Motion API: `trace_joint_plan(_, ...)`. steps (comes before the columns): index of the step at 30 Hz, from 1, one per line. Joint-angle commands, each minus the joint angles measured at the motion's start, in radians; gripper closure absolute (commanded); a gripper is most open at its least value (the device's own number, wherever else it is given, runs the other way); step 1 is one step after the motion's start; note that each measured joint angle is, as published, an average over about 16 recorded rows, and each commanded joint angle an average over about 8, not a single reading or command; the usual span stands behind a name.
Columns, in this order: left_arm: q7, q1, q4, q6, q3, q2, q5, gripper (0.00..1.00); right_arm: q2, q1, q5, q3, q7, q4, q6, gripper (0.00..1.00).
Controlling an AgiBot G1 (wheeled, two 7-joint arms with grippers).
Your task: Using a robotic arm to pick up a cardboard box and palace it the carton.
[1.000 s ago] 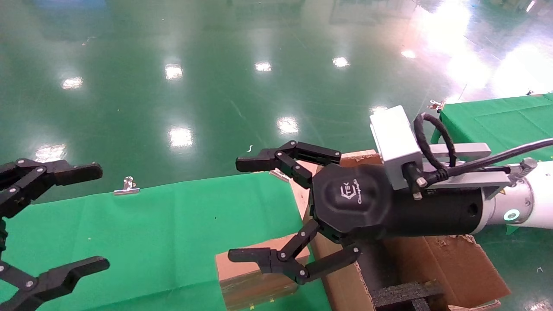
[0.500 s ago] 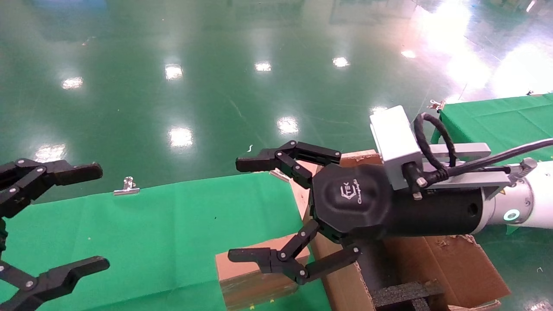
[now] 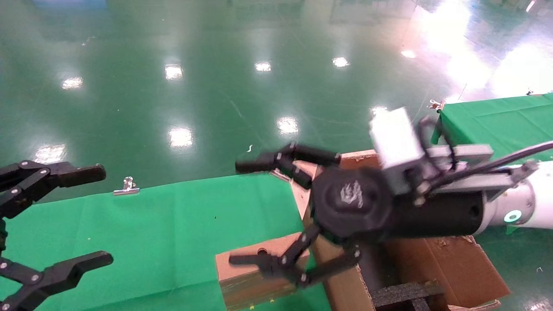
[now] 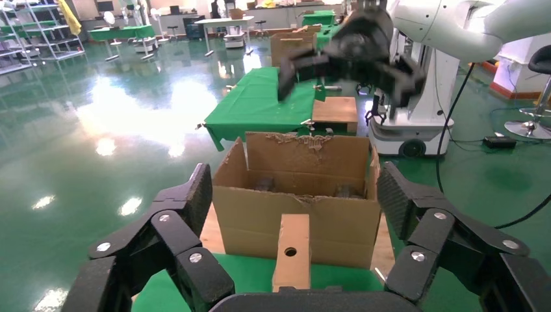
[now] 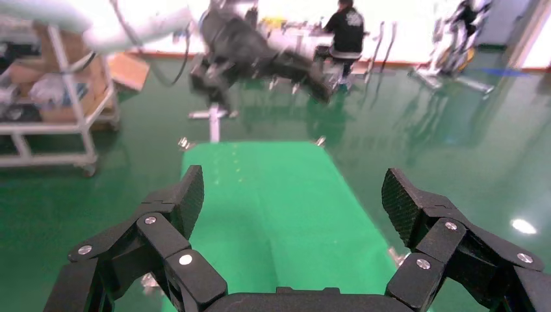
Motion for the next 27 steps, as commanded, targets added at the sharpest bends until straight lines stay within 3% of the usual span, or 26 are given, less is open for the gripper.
trace_joint_plan(1,0.000,0.000,0.000,0.000,0.000,0.000,0.000,1.00,0.000,0.010,-0.023,-0.012,0.004,0.001,-0.004,0.00)
trace_joint_plan(14,0.000,0.000,0.000,0.000,0.000,0.000,0.000,1.00,-0.097,0.169,-0.412,-0.197,0.070,-0.030,-0.011,0.00)
trace_joint_plan(27,0.000,0.000,0.000,0.000,0.000,0.000,0.000,1.00,-0.239,0.323,-0.677,-0.346,0.044,-0.114,-0.057,0.00)
